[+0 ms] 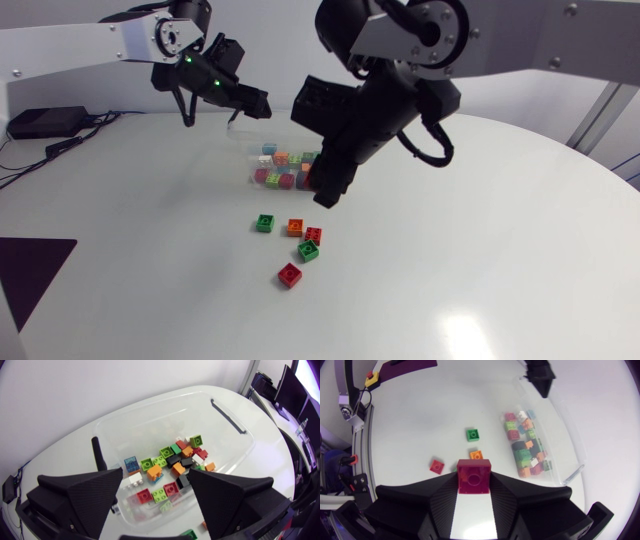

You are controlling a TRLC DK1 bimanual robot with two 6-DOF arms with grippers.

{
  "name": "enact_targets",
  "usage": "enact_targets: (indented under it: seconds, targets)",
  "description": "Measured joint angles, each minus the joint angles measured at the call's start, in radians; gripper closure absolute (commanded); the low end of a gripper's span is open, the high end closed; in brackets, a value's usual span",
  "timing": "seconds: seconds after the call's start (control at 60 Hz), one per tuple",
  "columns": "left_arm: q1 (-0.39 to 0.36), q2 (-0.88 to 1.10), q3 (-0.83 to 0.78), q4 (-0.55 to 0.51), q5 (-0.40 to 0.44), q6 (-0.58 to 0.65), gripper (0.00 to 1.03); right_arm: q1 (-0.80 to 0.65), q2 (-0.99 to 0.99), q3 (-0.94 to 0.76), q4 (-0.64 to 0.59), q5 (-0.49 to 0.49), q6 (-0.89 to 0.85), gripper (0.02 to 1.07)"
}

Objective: Place the duplo bricks in the container

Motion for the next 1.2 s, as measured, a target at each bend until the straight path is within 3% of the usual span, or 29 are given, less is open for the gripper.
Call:
enact_targets:
  seconds: [0.25,0.433,0.783,1.2]
  targets:
    - [0.034,-0.344,-0.381,0.071,0.038,0.196,0.06,-0.090,0.023,0.117,0.099,0.000,0.097,0.81]
    - [0.034,-0.431,-0.536,0.060,0.109,0.381,0.07,-0.151,0.100,0.210,0.167,0.000,0.182,0.81]
    - [0.012,-0.426,-0.674,-0.014,0.132,0.703,0.07,-0.205,0.203,0.284,0.358,0.000,0.315,0.81]
    - [-0.045,-0.266,-0.674,-0.044,0.102,0.877,0.07,-0.225,0.335,0.309,0.569,0.034,0.385,0.80]
